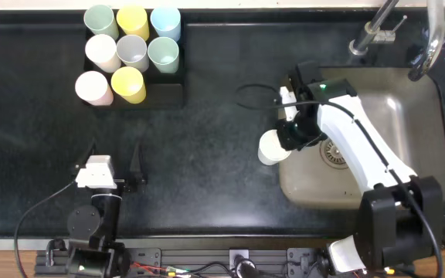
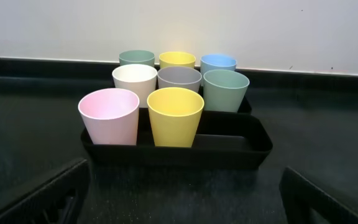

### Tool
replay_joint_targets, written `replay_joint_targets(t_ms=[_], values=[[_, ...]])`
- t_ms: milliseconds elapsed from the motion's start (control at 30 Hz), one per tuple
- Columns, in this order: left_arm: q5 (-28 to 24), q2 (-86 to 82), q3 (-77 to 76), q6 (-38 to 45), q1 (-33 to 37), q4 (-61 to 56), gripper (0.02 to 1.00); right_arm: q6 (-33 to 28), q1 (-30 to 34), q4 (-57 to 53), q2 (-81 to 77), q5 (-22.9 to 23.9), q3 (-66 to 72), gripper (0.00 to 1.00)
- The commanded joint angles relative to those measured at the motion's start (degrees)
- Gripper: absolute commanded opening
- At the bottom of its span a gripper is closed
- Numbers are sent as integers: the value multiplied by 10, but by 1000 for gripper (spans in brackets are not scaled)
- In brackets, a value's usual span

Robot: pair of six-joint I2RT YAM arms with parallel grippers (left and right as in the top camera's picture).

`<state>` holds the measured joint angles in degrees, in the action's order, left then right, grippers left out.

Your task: Store Cups

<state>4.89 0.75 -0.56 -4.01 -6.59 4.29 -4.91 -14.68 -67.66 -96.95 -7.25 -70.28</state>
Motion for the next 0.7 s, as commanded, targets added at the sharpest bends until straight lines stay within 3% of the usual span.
replay_joint_targets(t_ms=[33, 100, 133, 367, 533, 700], values=[[-3, -6, 1, 10, 5, 1, 998, 10, -9, 2, -3, -2, -13, 169], [-3, -6, 1, 10, 5, 1, 998, 16, -9, 2, -3, -3, -13, 56], [-3, -6, 1, 10, 5, 1, 998, 17, -9, 2, -3, -4, -13, 45], [-3, -6, 1, 10, 5, 1, 998, 19, -12, -7, 14, -16, -59, 42], [-3, -6, 1, 10, 5, 1, 1000, 28, -21, -28, 16, -54, -217, 42], [-3, -6, 1, 10, 5, 1, 1000, 71, -55, -9, -15, -54, -381, 40]])
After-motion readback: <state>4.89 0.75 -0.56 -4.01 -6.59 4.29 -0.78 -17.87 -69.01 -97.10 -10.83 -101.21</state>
